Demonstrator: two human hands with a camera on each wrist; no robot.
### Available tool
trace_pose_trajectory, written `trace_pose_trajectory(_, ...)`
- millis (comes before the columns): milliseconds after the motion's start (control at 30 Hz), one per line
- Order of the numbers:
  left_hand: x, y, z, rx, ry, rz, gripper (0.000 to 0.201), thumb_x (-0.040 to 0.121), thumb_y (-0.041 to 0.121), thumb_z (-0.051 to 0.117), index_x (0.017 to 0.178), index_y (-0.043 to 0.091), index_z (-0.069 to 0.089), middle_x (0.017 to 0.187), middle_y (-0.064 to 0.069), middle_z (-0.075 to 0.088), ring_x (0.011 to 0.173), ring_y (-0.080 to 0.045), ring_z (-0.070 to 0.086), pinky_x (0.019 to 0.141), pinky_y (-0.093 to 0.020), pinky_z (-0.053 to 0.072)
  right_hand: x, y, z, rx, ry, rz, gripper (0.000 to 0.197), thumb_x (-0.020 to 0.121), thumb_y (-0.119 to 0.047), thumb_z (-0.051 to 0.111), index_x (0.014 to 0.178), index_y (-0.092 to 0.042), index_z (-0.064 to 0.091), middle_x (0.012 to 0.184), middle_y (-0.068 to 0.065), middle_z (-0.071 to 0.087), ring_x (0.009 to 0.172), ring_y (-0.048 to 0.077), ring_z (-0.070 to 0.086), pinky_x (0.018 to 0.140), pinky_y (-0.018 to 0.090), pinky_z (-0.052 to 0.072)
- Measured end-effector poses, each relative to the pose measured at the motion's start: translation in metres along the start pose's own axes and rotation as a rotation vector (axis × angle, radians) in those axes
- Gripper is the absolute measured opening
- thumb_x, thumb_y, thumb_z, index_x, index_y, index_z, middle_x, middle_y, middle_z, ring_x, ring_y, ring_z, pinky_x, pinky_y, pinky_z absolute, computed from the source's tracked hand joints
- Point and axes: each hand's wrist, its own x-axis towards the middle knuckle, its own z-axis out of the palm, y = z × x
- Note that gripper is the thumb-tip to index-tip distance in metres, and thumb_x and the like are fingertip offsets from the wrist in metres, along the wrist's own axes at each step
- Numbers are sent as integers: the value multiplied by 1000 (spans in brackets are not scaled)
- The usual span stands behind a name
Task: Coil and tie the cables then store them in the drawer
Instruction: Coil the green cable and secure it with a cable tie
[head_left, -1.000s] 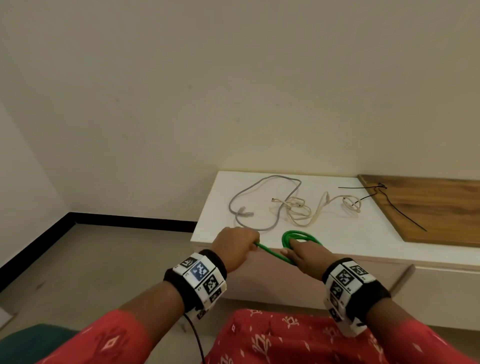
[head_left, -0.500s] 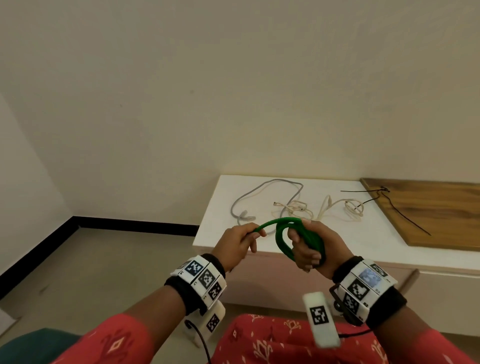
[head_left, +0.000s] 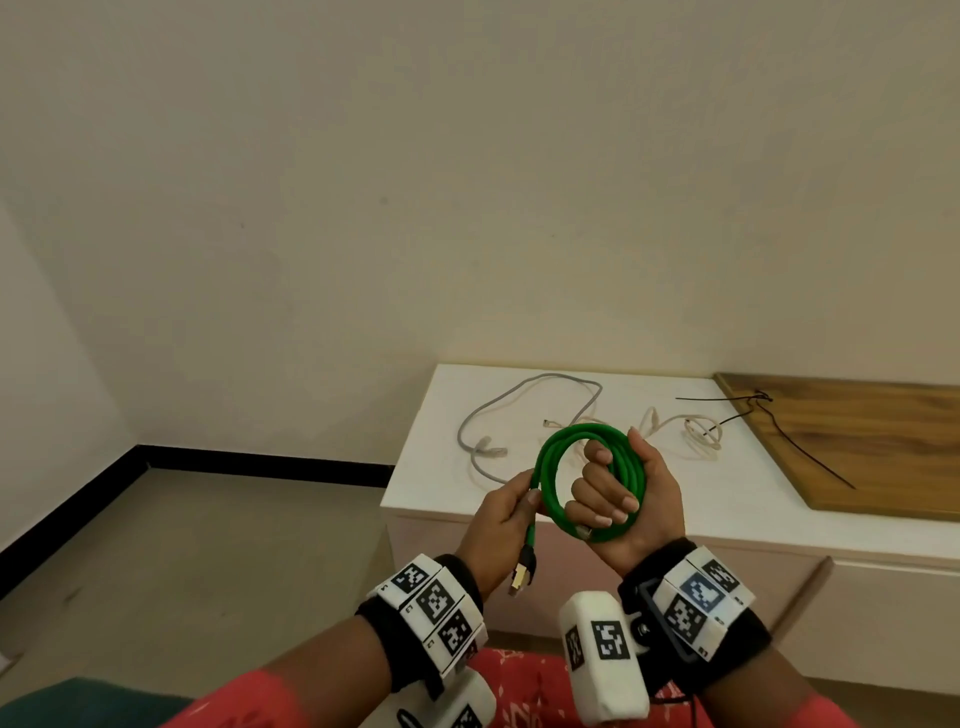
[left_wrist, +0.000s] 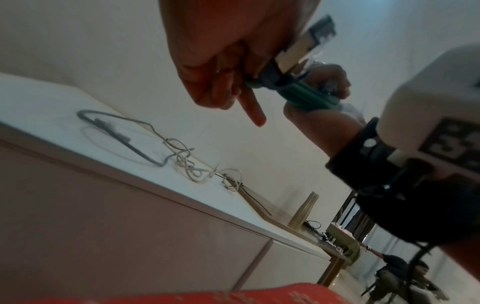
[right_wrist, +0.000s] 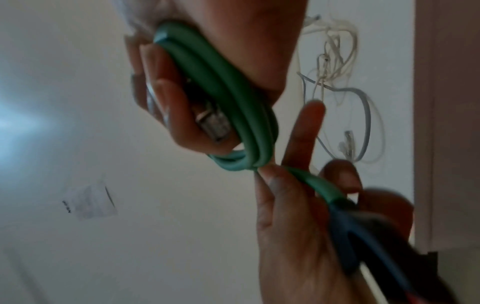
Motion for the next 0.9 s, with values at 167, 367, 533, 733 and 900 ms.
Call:
trace_pose_trajectory(167, -1, 6, 7, -240, 103, -99, 32, 99, 13, 30, 115, 24, 56, 81, 1, 59, 65, -5, 49, 57, -16, 39, 6, 11, -3, 79, -77, -107, 54, 93, -43, 24, 92, 1, 56, 53, 5, 40, 50, 17, 36, 58, 31, 43)
trace_pose_trajectory(367, 0, 16, 10, -477, 206, -187, 32, 99, 15, 31, 102, 23, 62, 77, -2, 58, 75, -16, 53, 67, -30, 42, 11, 21, 0, 54, 209, -298, 32, 76, -35, 59, 70, -4, 62, 37, 3, 50, 33, 12, 45, 43, 26, 46)
trace_pose_trajectory(533, 0, 21, 8, -572, 216, -184, 33, 99, 14, 30, 97, 21, 63, 64, 2, 54, 61, -11, 54, 67, -30, 42, 9, 26, 7, -28, 506, -369, 37, 66, -45, 68, 64, -9, 62, 35, -2, 43, 34, 9, 48, 41, 21, 48)
trace_pose_trajectory(733, 2, 18, 5, -530, 242, -167, 33, 100, 15, 29, 102, 22, 60, 72, -2, 50, 65, -6, 55, 59, -22, 48, 2, 23, 2, -103, 642, -294, 42, 93, -40, 35, 79, -9, 60, 42, -4, 49, 45, 11, 57, 52, 20, 54)
trace_pose_trajectory(900, 1, 17, 6, -530, 291, -163, 33, 100, 22, 26, 100, 11, 57, 68, -2, 47, 61, -7, 50, 54, -18, 47, 2, 28, -1, -94, 643, -235, 37, 91, -42, 34, 74, -15, 51, 47, -4, 52, 51, 11, 58, 56, 23, 55)
